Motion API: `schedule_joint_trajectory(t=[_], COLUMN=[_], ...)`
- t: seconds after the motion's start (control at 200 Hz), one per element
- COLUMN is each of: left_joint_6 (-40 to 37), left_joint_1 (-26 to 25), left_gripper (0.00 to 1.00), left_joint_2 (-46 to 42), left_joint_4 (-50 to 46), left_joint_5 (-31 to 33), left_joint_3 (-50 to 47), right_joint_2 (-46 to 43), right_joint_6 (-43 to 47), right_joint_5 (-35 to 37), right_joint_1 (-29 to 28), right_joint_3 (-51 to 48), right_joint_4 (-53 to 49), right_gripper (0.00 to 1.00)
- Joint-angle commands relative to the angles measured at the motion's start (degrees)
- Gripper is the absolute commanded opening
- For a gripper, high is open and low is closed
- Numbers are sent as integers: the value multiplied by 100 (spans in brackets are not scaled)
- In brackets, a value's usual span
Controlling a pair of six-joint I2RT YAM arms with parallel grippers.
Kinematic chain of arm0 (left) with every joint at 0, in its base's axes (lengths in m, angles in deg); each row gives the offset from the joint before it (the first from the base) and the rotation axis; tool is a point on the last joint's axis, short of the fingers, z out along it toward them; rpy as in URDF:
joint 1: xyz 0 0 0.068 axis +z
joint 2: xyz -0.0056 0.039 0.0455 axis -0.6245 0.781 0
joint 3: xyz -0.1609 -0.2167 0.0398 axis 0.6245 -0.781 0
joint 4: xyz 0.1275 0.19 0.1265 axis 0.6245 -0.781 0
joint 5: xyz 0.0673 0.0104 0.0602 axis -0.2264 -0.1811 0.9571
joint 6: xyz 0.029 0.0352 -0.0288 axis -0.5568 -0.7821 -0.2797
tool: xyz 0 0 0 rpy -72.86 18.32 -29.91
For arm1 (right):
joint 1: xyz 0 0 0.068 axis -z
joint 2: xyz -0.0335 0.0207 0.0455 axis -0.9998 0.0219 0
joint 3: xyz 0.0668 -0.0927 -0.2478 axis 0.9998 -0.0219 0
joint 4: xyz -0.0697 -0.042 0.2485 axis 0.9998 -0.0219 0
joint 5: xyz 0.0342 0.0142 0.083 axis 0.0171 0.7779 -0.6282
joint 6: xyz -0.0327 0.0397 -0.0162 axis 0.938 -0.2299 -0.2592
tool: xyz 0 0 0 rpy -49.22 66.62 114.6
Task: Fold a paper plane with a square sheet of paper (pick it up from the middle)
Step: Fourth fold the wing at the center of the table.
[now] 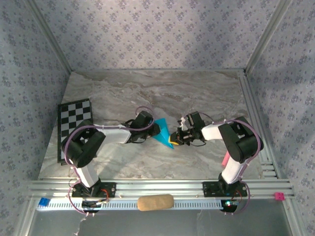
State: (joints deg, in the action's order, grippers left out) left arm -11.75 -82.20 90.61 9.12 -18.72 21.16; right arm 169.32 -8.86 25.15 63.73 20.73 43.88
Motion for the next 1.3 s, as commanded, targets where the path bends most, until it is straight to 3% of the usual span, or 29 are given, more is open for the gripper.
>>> schedule_joint_trajectory(t=[0.0, 0.145, 0.455, 0.765, 1.004, 1.299], left_joint_6=[137, 227, 97, -560, -826, -899], left_joint_1=[-58, -100, -130, -191, -163, -130], left_gripper=[29, 19, 19, 25, 18, 17], left_joint_2=[-33, 47, -377, -433, -79, 717], left_joint_4=[166, -16, -740, -269, -203, -186], left_joint_5=[80, 152, 673, 135, -250, -361], left_joint_3=[-99, -124, -100, 270, 669, 1194], right_joint_2=[149, 169, 209, 295, 321, 388], right_joint_6=[-246, -353, -336, -281, -290, -262], right_joint_5=[386, 460, 411, 354, 399, 360], right_joint_1=[-38, -39, -38, -39, -29, -19], right_joint_3=[-281, -312, -330, -257, -275, -300], right_joint_4=[-579, -541, -481, -512, -537, -515], right_gripper=[0, 0, 0, 0, 0, 0])
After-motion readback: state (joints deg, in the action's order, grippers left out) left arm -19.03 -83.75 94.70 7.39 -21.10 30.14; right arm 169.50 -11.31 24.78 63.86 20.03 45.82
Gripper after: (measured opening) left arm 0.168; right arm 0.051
